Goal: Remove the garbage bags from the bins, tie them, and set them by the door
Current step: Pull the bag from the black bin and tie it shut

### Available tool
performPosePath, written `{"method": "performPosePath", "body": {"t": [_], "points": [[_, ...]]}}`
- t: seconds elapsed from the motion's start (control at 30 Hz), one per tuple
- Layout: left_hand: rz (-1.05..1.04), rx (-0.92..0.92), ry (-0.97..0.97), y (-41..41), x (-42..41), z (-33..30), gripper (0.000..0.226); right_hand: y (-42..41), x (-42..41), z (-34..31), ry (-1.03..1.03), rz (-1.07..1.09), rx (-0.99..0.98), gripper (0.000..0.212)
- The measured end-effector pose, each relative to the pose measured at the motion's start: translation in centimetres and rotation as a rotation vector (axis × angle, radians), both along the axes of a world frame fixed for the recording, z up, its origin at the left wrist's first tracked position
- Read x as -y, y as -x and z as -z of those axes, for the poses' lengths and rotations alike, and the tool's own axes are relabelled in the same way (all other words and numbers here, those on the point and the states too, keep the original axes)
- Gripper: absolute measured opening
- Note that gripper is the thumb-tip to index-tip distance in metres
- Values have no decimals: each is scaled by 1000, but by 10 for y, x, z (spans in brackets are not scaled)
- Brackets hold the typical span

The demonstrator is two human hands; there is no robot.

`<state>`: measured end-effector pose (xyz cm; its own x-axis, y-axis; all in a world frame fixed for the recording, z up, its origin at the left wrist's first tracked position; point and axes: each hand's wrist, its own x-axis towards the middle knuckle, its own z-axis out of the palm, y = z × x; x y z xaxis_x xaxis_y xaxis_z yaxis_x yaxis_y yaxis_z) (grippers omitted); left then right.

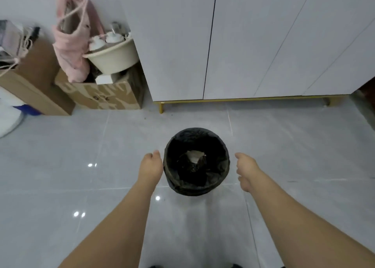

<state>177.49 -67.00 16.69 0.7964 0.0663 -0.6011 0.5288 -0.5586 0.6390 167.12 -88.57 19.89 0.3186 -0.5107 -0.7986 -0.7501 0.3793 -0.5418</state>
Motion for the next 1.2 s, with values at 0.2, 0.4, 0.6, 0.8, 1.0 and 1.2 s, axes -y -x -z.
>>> {"method": "performPosePath", "body": {"t": [0.2, 0.4, 0.6, 0.8, 1.0, 1.2], "points": [[-371, -385, 357, 12, -12, 152, 52, 22, 5, 154, -207, 260, 90, 53], [-407, -483, 534, 30, -20, 187, 55, 43, -5, 203, -412, 440, 139, 59], [-301, -435, 554, 26, -19, 183, 26, 37, -12, 210, -434, 341, 163, 47], [-292, -319, 465, 37, -15, 157, 13, 31, -20, 198, -308, 261, 67, 22], [-237, -106, 415, 35, -3, 121, 12, 26, -21, 171, 41, 329, 154, 12], [-277, 59, 473, 3, 31, 95, 10, -2, -8, 148, 421, 266, 278, 27]]}}
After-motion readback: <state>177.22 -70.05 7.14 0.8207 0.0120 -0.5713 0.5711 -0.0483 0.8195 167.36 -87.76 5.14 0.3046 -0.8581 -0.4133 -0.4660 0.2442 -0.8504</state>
